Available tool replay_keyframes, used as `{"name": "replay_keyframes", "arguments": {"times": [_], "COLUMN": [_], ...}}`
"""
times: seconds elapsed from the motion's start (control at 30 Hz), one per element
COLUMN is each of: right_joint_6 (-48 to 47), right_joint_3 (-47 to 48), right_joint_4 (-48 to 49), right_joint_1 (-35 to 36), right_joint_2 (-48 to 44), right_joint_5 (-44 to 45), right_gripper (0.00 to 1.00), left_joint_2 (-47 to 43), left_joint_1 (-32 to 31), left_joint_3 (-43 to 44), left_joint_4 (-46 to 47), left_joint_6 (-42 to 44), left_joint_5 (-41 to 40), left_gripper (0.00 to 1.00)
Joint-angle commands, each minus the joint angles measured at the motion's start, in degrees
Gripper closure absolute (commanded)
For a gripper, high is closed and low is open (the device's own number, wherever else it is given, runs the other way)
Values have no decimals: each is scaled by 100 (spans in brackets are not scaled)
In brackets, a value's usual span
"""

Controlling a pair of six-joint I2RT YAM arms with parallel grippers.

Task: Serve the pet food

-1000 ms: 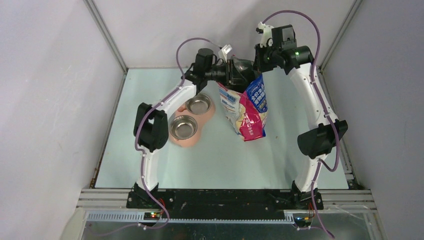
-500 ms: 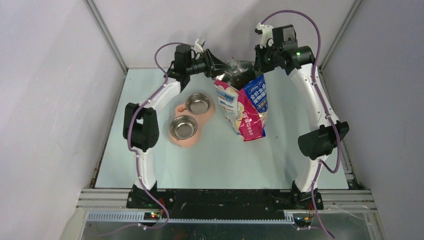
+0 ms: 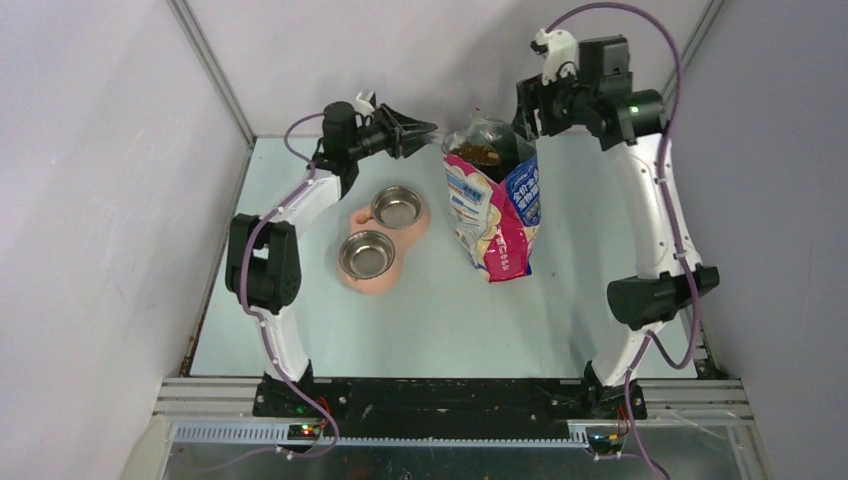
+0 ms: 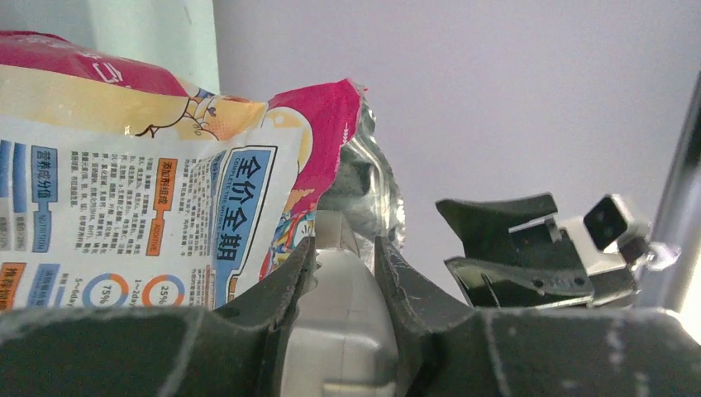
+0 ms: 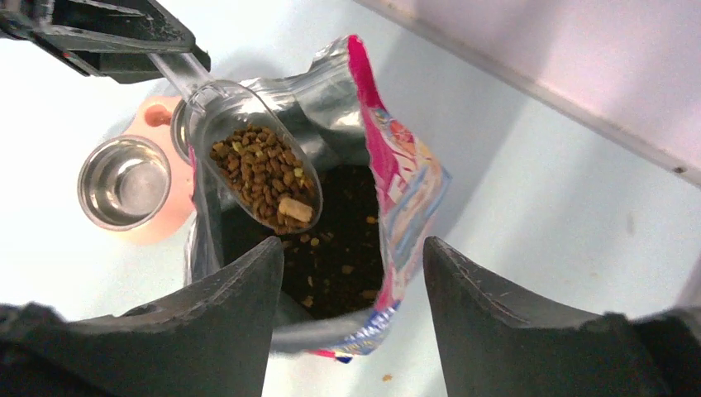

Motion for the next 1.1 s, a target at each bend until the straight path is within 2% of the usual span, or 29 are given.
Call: {"name": "replay_keyframes", "arguments": {"times": [0.0, 0.17, 0.27, 0.33, 0.47, 0.67, 0.8, 1.07], "right_joint_6": [-338, -612, -647, -678, -668, -635, -546, -358], "right_joint_3": [360, 295, 213, 201, -39, -459, -713, -1404], "right_joint_4": [-241, -343, -349, -349, -238, 7, 166, 623], "right_joint_1": [-201, -262, -382, -428, -509, -600, -726, -1041], "right_joint_2": [-682, -899, -939, -965, -1056, -1167, -1225, -1461], "right_joint_5": [-143, 180, 325, 372, 413, 483, 530, 443], "right_gripper": [33, 31, 31, 31, 31, 31, 32, 32], "left_joint_2": [-266, 281, 509, 441, 336, 127, -59, -680], "left_joint_1": [-52, -244, -334, -338, -383, -381, -216, 276], "left_joint_3": [-292, -119, -18, -183, -328, -127, -127, -274], "left_joint_4": [1289, 1905, 1669, 1848, 1520, 1706, 1194, 999], "left_joint_6": [-1066, -1673, -1725, -1817, -1786, -1546, -1272, -975], "left_joint_5": [-309, -428, -413, -450, -511, -385, -214, 179], "left_gripper": [100, 100, 100, 100, 100, 100, 100, 100]}}
